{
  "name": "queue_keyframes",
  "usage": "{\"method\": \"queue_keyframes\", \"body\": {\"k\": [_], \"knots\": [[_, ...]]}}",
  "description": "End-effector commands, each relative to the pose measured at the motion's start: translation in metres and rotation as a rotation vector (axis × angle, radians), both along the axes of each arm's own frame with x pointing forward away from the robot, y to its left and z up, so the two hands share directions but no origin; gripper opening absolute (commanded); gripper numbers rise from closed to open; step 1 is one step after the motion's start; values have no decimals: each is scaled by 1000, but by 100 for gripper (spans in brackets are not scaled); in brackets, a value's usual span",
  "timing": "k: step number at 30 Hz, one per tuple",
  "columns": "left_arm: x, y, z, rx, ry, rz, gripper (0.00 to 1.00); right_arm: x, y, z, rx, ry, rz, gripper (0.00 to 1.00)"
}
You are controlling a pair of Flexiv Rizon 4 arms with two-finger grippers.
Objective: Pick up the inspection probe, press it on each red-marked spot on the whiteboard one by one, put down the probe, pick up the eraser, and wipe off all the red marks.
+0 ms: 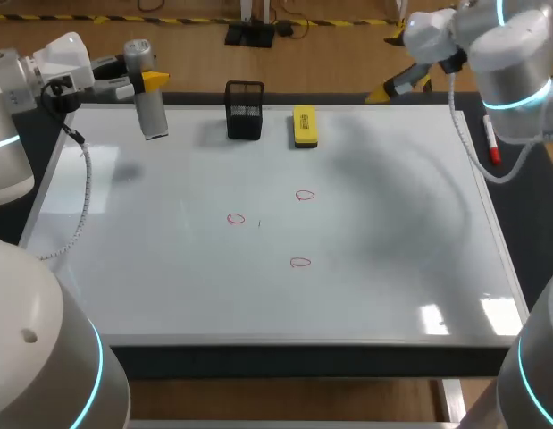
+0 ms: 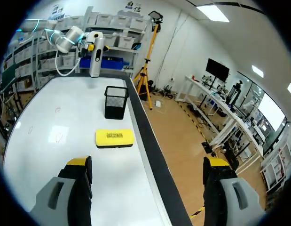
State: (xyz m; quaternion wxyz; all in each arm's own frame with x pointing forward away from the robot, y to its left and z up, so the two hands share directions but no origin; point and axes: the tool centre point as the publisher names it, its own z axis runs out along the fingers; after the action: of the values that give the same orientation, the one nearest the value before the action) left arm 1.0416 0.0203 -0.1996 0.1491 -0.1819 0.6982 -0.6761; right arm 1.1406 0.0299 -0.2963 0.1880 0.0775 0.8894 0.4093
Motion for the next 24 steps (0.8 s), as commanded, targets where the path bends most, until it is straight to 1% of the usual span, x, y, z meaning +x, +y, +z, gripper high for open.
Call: {"method": "queue_keyframes", "body": {"k": [1,2,4,5,6,8,12,13,14,16,17,18,24], "knots": [[-1,0,1,0,-1,2,0,13,19,-12,-786,273,607,100],[-1,0,1,0,-1,2,0,14,22,-17,-805,267,639,100],[-1,0,1,0,-1,2,0,15,27,-25,-907,250,708,100],[-1,0,1,0,-1,2,0,15,30,-28,-932,236,739,100],[-1,0,1,0,-1,2,0,15,33,-30,-941,221,764,100],[-1,0,1,0,-1,2,0,15,38,-34,-1017,175,825,100],[-1,0,1,0,-1,2,0,14,48,-38,-1057,100,913,100],[-1,0,1,0,-1,2,0,13,51,-39,-1044,85,935,100],[-1,0,1,0,-1,2,0,11,54,-38,-1048,54,962,100],[-1,0,1,0,-1,2,0,7,59,-39,-1111,-15,1024,100],[-1,0,1,0,-1,2,0,5,62,-39,-1126,-34,1031,100],[-1,0,1,0,-1,2,0,1,64,-37,-1148,-52,1006,100],[-1,0,1,0,-1,2,0,1,64,-37,-1148,-52,1006,100]]}}
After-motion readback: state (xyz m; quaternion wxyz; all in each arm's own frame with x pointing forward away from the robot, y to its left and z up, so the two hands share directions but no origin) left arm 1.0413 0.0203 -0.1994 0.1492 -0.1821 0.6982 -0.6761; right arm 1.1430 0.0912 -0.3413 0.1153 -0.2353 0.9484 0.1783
